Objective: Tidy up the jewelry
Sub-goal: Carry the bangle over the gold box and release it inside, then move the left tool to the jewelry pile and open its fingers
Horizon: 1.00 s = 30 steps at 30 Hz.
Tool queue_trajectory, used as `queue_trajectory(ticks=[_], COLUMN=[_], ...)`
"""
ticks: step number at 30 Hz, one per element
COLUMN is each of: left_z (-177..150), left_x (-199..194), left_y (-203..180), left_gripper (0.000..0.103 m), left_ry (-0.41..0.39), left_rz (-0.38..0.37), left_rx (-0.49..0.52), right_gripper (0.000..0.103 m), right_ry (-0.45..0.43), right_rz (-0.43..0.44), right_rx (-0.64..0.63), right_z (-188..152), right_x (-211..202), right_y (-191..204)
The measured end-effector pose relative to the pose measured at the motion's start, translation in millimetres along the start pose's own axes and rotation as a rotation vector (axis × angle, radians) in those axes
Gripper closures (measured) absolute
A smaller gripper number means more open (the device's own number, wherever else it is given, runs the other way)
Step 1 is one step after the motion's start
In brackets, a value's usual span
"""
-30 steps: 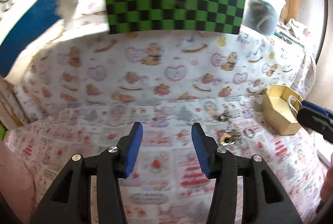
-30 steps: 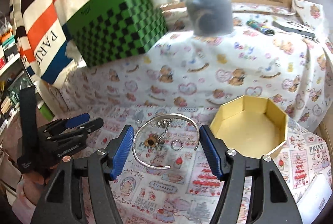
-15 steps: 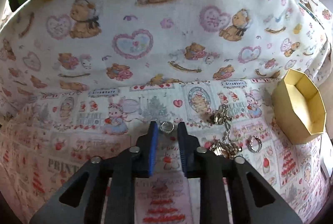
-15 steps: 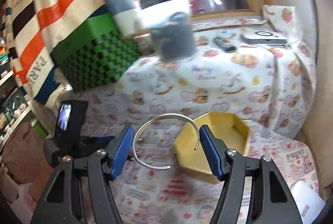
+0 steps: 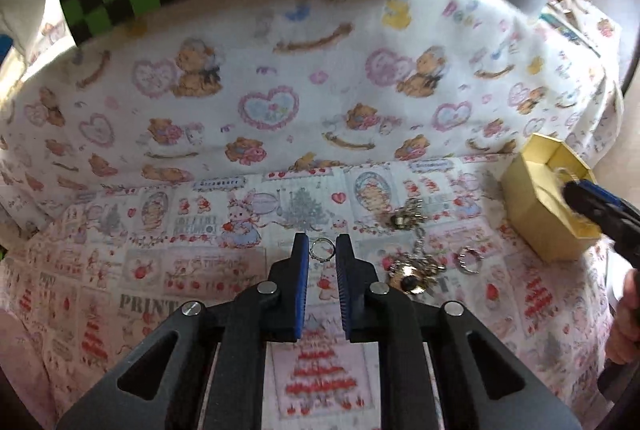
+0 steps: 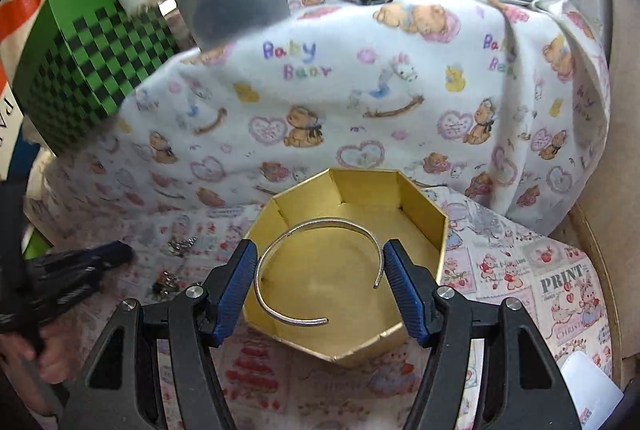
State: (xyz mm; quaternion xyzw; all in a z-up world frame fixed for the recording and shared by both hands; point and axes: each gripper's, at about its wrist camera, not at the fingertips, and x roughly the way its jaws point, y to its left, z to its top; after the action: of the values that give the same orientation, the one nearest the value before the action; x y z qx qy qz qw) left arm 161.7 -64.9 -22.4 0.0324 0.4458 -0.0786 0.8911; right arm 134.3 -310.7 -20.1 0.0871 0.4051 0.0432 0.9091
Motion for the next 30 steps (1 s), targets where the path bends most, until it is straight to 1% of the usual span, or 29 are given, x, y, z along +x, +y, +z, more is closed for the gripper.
queue_trajectory(ticks=[2,5,7,8,10,13,16,18,21,23,25,28,30], left_z=[-0.2,-1.5,-5.0,-2.1,-0.6,4.8,7.0,11.8,16.0,17.1,17.0,12.5,11.3], left_x=[-11.6,-29.0,-39.3,-38.4,-46.4,-48.6,-44.9,-37.9,-21.6,-12.9,-7.3,-1.6,1.8], left_y=[-3.7,-10.2,-17.4,-20.3,-28.2,-50.1,-72.2,-89.1,-110.5,-122.2,-132.1,-136.4,-138.9], left_gripper=[0.09,0.09,0.09,0.09,0.09,0.09,0.09,0.09,0.09,0.09,0.09,0.09,0.09], left_ry=[-0.03,-0.068,-0.089,-0.095,-0.105,-0.109,-0.108,-0.094,-0.053,-0.028,-0.006,-0.003,-0.006], left_rz=[0.01,0.022,0.011,-0.003,-0.049,-0.162,-0.264,-0.304,-0.361,-0.377,-0.376,-0.382,-0.367], left_rx=[0.023,0.056,0.071,0.077,0.088,0.085,0.072,0.066,0.049,0.046,0.054,0.076,0.075], right_gripper=[0.036,0.036,0.036,0.036,0.036,0.035,0.035,0.035,0.035,0.035,0.035,0.035,0.035], right_ry=[0.003,0.005,0.001,-0.001,-0.008,-0.017,-0.046,-0.063,-0.071,-0.071,-0.066,-0.068,-0.065], right_rz=[-0.012,0.005,0.004,0.005,0.02,0.071,0.096,0.1,0.073,0.06,0.058,0.037,0.06], right_rx=[-0.016,-0.015,-0.012,-0.008,0.011,0.069,0.139,0.174,0.2,0.216,0.242,0.256,0.264], right_z=[-0.6,-1.0,-0.7,-0.7,0.2,1.8,3.1,3.2,4.3,4.4,4.1,3.8,3.8], right_x=[1.7,-0.6,-2.7,-3.8,-8.3,-16.7,-27.8,-33.4,-35.3,-34.2,-32.9,-33.6,-34.3], right_y=[1.4,2.3,2.5,1.8,0.8,-12.0,-26.9,-36.1,-43.9,-48.4,-53.5,-58.8,-60.9])
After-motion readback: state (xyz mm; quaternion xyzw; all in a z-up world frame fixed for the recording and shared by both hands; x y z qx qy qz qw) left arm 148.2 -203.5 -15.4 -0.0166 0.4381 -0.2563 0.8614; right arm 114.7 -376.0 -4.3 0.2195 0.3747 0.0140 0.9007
